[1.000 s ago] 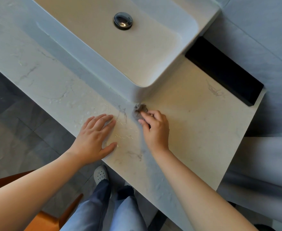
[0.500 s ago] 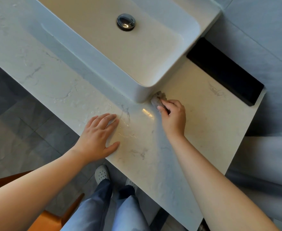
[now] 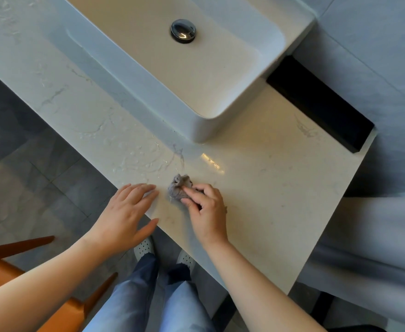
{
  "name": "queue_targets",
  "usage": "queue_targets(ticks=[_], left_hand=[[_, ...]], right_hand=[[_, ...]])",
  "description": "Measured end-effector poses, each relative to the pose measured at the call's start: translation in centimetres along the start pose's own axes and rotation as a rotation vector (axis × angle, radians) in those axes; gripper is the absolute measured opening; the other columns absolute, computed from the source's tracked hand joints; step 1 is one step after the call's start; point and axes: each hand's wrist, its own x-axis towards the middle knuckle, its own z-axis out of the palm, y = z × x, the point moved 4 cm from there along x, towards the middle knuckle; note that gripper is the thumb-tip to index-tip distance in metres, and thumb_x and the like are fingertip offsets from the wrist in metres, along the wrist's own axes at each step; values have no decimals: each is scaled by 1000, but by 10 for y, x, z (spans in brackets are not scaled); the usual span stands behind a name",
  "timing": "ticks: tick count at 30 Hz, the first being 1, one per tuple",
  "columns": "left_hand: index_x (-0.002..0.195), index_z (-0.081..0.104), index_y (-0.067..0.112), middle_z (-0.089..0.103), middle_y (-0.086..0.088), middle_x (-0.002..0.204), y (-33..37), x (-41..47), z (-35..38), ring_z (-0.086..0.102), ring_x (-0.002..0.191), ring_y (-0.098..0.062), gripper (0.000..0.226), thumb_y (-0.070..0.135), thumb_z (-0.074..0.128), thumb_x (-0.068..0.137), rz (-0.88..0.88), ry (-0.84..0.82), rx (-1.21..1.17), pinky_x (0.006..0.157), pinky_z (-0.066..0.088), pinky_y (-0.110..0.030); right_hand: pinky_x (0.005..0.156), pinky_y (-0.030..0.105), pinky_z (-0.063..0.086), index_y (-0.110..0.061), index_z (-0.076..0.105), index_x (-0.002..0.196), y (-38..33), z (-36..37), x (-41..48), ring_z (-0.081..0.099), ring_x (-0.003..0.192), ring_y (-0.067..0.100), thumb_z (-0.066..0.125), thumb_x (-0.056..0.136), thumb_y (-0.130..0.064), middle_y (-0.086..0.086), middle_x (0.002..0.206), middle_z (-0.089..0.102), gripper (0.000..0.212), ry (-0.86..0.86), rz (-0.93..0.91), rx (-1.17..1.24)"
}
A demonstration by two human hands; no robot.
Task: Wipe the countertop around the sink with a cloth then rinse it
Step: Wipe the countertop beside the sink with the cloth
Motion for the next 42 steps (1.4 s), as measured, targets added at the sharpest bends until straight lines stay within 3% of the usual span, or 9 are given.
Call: queue_targets(ticks=[6, 9, 14, 18, 27, 32, 33, 37, 42], left_hand=[[128, 57, 8, 56, -8, 131, 34, -15, 17, 50, 123, -26, 59, 47, 52, 84, 37, -18, -23, 104, 41, -47], [129, 56, 9, 54, -7, 132, 55, -17, 25, 49, 124, -26, 59, 47, 52, 84, 48, -39, -26, 104, 40, -46], [130, 56, 10, 54, -7, 134, 76, -14, 36, 48, 124, -26, 63, 51, 47, 84, 32, -81, 58, 106, 38, -41], [129, 57, 8, 54, -8, 133, 82, -14, 38, 45, 123, -26, 65, 52, 46, 82, 5, -86, 93, 103, 38, -41], [129, 56, 7, 52, -9, 133, 81, -12, 35, 44, 122, -28, 69, 54, 46, 81, 51, -128, 142, 100, 42, -46], [131, 53, 6, 49, -11, 136, 79, -14, 35, 41, 124, -31, 75, 58, 43, 80, 98, -157, 207, 101, 38, -47], [133, 52, 5, 48, -12, 137, 78, -15, 36, 40, 125, -32, 76, 59, 42, 79, 107, -165, 221, 101, 38, -48], [135, 49, 5, 46, -14, 140, 74, -17, 40, 39, 127, -34, 82, 62, 41, 77, 144, -191, 254, 102, 37, -50], [136, 47, 5, 46, -15, 140, 74, -18, 40, 38, 126, -35, 85, 64, 40, 76, 171, -169, 274, 101, 38, -52]], right_hand=[[80, 3, 35, -11, 72, 106, 20, -62, 15, 55, 93, 16, 73, 79, -12, -9, 94, 57, 27, 166, 120, 62], [78, 3, 34, -9, 71, 108, 51, -98, 9, 55, 94, 17, 72, 81, -12, -7, 96, 57, 27, 227, 152, -6], [78, 26, 41, -11, 68, 113, 99, -119, -13, 55, 97, 25, 67, 86, -14, -2, 100, 58, 28, 243, 251, -82], [74, 37, 50, -17, 69, 113, 92, -99, -26, 53, 96, 21, 67, 85, -16, -1, 102, 60, 27, 248, 231, -67], [76, 33, 51, -19, 72, 107, 51, -67, -79, 55, 91, 18, 71, 81, -15, -4, 99, 63, 26, 100, 109, 3], [81, 5, 39, -10, 70, 108, 65, -121, -123, 54, 94, 13, 71, 82, -10, -8, 101, 59, 26, 397, 248, -18], [83, 8, 40, -9, 70, 108, 74, -131, -134, 56, 95, 15, 71, 82, -10, -7, 101, 59, 26, 466, 293, -31], [88, 40, 51, -9, 69, 111, 109, -148, -168, 59, 100, 22, 69, 84, -12, -1, 106, 63, 27, 567, 440, -68], [87, 40, 49, -12, 69, 112, 108, -128, -182, 55, 101, 21, 67, 85, -13, 2, 108, 64, 28, 590, 469, -118]])
